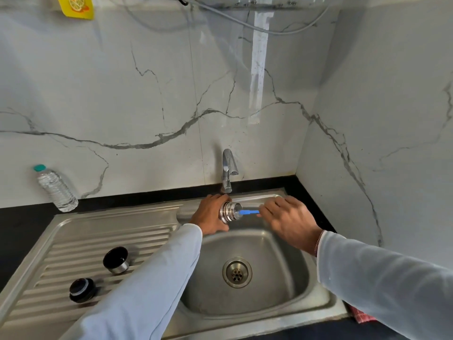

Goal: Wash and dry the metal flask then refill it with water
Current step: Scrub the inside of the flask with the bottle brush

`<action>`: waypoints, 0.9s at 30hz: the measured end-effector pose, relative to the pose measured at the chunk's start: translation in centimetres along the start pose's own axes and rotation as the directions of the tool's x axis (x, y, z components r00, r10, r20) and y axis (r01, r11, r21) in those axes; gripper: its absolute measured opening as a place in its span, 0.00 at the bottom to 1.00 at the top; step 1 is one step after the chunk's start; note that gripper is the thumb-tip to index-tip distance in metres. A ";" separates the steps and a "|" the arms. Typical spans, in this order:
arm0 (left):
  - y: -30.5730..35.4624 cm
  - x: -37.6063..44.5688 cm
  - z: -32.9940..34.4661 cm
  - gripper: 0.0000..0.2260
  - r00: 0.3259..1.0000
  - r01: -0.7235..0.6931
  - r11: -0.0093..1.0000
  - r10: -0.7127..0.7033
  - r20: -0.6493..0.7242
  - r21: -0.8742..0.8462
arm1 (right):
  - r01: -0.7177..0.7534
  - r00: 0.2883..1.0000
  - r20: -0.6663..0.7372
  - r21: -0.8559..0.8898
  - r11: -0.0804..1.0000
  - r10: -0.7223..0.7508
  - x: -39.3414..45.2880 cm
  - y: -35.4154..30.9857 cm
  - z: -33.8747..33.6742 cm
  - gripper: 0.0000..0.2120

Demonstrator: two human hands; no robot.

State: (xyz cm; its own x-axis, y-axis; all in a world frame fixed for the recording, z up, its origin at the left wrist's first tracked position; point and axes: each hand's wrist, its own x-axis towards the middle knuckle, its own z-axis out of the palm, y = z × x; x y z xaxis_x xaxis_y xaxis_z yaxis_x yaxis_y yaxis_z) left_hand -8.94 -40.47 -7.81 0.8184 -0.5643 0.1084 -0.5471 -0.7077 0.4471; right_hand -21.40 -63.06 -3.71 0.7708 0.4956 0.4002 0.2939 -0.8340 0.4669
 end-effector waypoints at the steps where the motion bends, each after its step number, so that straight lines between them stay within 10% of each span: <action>1: 0.0 0.0 -0.3 0.34 1.000 0.000 1.000 0.000 0.003 0.003 | 0.056 0.995 -0.082 -0.041 0.998 -0.059 -0.4 -0.1 0.4 0.05; 6: -0.4 -0.8 0.0 0.36 1.000 -0.031 0.997 0.031 -0.004 0.076 | 0.096 0.994 0.046 -0.017 0.995 -0.095 -0.5 0.8 1.3 0.08; 8: -0.7 -1.0 0.2 0.35 0.999 -0.042 0.993 0.043 -0.007 0.107 | -0.143 0.971 0.225 0.258 0.956 0.084 0.5 0.0 0.5 0.15; 11: -1.0 -1.2 0.0 0.34 0.997 -0.078 0.984 0.078 0.005 0.163 | -0.852 0.500 0.866 0.486 0.192 0.027 2.0 -0.2 -0.5 0.26; 13: -1.1 -1.3 -0.3 0.34 0.997 -0.083 0.982 0.082 0.015 0.172 | -0.909 0.414 0.905 0.416 0.007 -0.101 2.2 0.5 -0.5 0.27; 15: -1.1 -1.3 -0.6 0.36 0.998 -0.057 0.985 0.054 0.025 0.161 | -0.855 0.494 0.869 0.489 0.172 -0.013 2.5 0.5 -1.0 0.26; 17: -1.0 -1.3 -0.8 0.37 0.999 -0.034 0.990 0.030 0.026 0.137 | -0.690 0.648 0.732 0.448 0.568 0.210 2.6 -0.2 -1.5 0.23; 19: -1.0 -1.3 -0.9 0.36 1.000 -0.018 0.994 0.016 0.018 0.109 | -0.474 0.844 0.368 0.173 0.863 0.390 2.2 -1.2 -0.8 0.19; 22: -1.1 -1.5 -1.1 0.35 1.000 -0.011 0.997 0.012 -0.008 0.076 | -0.163 0.984 -0.063 0.047 0.985 0.166 0.8 -1.9 0.5 0.16; 25: -1.7 -1.8 -0.9 0.36 0.999 -0.053 0.991 0.053 0.003 0.124 | -0.189 0.975 0.146 0.129 0.974 0.170 0.5 -2.5 0.4 0.27; 27: -1.9 -2.1 -0.8 0.36 0.999 -0.054 0.989 0.054 0.003 0.134 | -0.493 0.810 0.480 0.249 0.833 0.336 1.6 -3.6 -1.0 0.28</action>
State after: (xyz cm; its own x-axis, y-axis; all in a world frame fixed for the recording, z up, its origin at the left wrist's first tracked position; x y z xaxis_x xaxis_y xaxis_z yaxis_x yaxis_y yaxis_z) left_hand -9.51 -37.56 -8.18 0.7873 -0.6029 0.1292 -0.6089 -0.7271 0.3173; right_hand -21.83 -59.07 -3.94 0.9947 0.0049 0.1024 0.0054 -1.0000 -0.0048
